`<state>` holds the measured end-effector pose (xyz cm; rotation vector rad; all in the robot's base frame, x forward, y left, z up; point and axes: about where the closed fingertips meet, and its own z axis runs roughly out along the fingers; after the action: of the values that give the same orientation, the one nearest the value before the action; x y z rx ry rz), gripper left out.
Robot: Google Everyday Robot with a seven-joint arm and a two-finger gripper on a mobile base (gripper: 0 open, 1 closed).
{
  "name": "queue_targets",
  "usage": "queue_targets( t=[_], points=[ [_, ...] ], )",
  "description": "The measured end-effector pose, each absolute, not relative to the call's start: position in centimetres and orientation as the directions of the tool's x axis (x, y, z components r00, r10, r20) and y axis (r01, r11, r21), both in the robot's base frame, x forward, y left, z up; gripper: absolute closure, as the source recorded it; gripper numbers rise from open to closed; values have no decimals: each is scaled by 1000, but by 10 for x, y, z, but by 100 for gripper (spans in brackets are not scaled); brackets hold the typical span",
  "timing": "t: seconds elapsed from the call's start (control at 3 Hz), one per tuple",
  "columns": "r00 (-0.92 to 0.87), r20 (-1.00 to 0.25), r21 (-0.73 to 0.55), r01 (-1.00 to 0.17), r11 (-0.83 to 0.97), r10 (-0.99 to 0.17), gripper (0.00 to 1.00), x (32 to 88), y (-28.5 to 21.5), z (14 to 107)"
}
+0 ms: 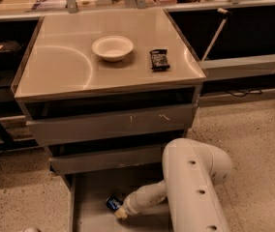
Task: Pick pepsi can from bottom drawer and place on counter
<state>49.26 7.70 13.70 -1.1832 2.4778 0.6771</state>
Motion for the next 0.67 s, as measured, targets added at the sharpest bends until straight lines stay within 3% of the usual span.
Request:
queue_targets(
  t=[0.33, 0.67],
  points=[
    [-610, -486, 313, -790, 527, -626, 100, 490, 81, 164],
    [-640, -507, 356, -765, 536, -578, 100, 486, 73, 214]
  ],
)
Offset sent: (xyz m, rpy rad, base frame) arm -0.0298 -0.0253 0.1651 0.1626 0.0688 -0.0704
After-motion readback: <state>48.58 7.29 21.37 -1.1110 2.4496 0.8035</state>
